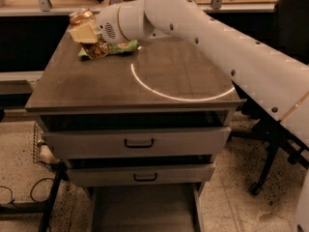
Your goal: Place orange can upright
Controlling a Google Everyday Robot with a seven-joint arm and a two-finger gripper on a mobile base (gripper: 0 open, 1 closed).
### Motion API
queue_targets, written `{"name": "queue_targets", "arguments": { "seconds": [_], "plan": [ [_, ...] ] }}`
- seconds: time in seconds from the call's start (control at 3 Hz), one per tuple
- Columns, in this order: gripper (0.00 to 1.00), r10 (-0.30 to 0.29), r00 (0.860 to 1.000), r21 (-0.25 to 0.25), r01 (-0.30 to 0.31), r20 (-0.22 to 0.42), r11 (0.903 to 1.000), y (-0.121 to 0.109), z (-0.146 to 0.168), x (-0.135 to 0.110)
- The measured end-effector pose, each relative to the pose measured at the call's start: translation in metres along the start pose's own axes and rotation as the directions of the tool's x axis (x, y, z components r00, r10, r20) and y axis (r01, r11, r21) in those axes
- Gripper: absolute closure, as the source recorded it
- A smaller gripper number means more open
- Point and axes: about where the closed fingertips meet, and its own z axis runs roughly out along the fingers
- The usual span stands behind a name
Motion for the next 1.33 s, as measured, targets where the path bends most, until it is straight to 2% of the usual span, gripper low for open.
{"name": "queue_targets", "arguments": {
  "seconds": [0.33, 0.67, 1.33],
  "plan": [
    [1.0, -0.054, 0.998, -0.016, 0.055, 0.044, 0.9984, 0.003, 0.0, 0.004],
    [1.0, -0.076, 0.995, -0.032, 0.078, 0.062, 0.9964, 0.006, 0.004, 0.01],
    [1.0, -0.032, 0.994, -0.05, 0.038, 0.107, 0.998, 0.003, 0.012, 0.025]
  ]
}}
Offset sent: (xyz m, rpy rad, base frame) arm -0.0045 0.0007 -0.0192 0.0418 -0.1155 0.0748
